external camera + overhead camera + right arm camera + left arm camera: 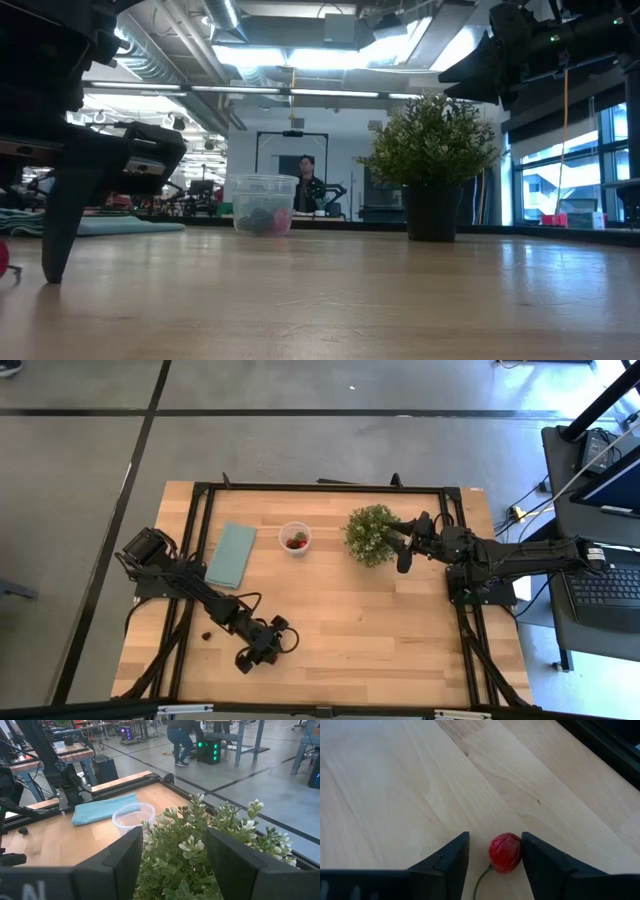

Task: Pick and placing Produce into tupperware
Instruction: Put the red cherry into the transparent container

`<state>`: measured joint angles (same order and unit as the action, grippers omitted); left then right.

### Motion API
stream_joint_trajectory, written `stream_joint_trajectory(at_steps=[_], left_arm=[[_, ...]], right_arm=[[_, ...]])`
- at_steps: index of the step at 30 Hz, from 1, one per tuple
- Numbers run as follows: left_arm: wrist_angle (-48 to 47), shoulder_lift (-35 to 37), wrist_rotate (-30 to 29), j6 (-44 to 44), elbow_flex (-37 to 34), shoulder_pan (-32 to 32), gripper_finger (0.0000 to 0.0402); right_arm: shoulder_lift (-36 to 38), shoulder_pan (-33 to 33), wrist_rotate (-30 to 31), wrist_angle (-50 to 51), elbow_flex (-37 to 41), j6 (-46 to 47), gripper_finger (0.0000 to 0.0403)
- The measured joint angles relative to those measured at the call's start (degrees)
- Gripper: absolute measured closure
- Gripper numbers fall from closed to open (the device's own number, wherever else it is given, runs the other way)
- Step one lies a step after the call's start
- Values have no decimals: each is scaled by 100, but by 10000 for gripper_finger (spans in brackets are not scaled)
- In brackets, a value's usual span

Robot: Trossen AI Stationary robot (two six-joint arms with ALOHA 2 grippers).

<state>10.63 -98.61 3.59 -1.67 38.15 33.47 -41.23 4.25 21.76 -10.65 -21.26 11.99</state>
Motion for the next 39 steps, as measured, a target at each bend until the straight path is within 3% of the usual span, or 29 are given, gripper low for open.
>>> stream_joint_trajectory(at_steps=[19, 26, 32, 39], left_arm=[[97, -7, -14, 2, -12, 2, 333], [14, -5, -391, -19, 101, -21, 354], [-295, 482, -580, -25, 319, -583, 358], [-623, 1597, -793, -37, 317, -1806, 355]], right_arm=[[0, 0, 0, 2, 0, -4, 186], [0, 1, 0, 0, 0, -9, 186], [0, 0, 0, 0, 0, -6, 186], [2, 1, -93, -2, 0, 136, 186]])
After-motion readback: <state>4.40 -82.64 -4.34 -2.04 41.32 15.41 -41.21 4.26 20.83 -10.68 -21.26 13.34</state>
